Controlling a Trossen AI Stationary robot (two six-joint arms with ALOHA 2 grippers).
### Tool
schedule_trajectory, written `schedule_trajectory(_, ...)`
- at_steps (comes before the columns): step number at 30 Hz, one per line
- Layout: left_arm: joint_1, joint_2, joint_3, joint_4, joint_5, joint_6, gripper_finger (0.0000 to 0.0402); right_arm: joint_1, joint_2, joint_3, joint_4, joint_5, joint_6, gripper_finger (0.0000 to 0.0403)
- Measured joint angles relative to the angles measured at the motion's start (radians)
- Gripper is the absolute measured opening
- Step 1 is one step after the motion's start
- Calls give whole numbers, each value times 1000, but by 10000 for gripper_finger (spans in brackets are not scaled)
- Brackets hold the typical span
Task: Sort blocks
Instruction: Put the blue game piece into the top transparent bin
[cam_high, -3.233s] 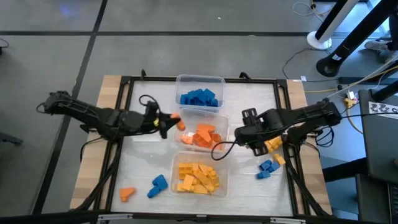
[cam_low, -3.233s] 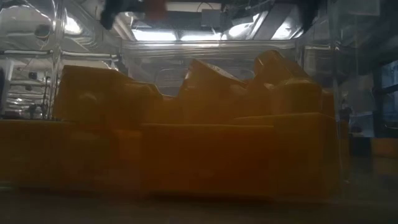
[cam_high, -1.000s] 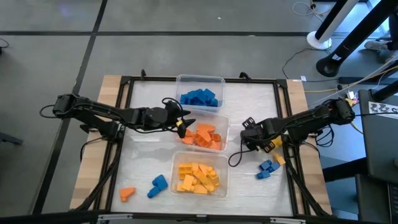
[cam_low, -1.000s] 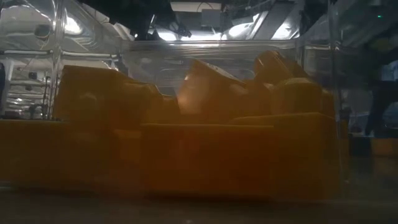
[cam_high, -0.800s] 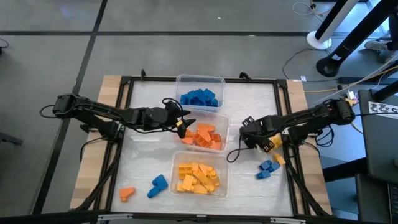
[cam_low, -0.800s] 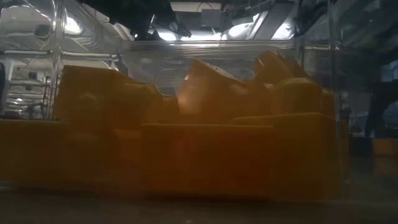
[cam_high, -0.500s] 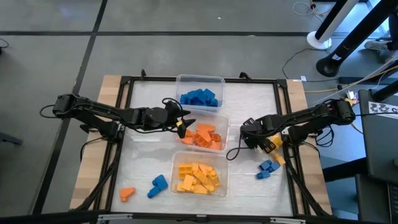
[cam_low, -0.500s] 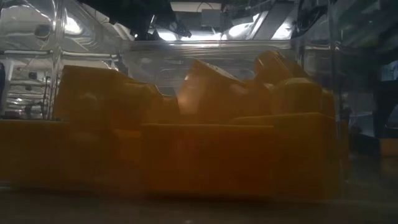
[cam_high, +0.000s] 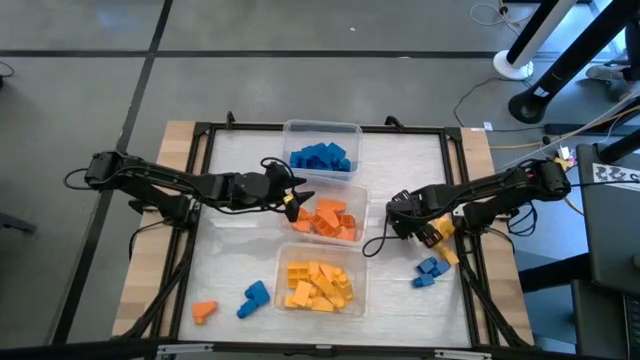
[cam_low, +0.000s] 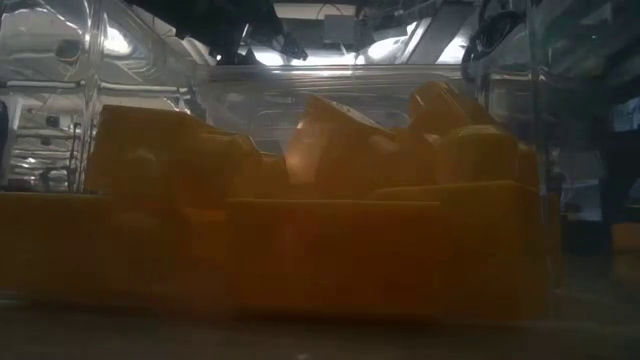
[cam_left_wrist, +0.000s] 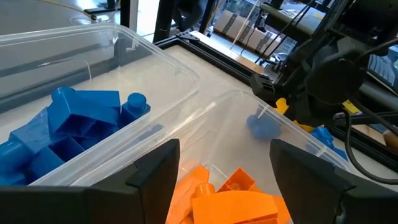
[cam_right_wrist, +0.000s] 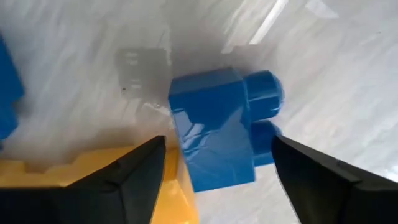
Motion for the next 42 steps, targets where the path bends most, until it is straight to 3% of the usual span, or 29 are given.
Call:
schedule_trajectory(10,0,0,0,-1,0,0,239,0,0,0,1,-51,57,293)
schedule_trajectory(14,0,0,0,-1,0,0,239,0,15,1,9,23,57,293)
schedule_trajectory(20,0,0,0,-1,0,0,239,0,60,3,28,33,56,291)
schedule_trajectory(33,0,-9,0,2,0,16,239,0,87,3,57,38,56,174)
schedule_trajectory(42,0,-10,0,3,0,17,239,0,92,57,59,27,55,181)
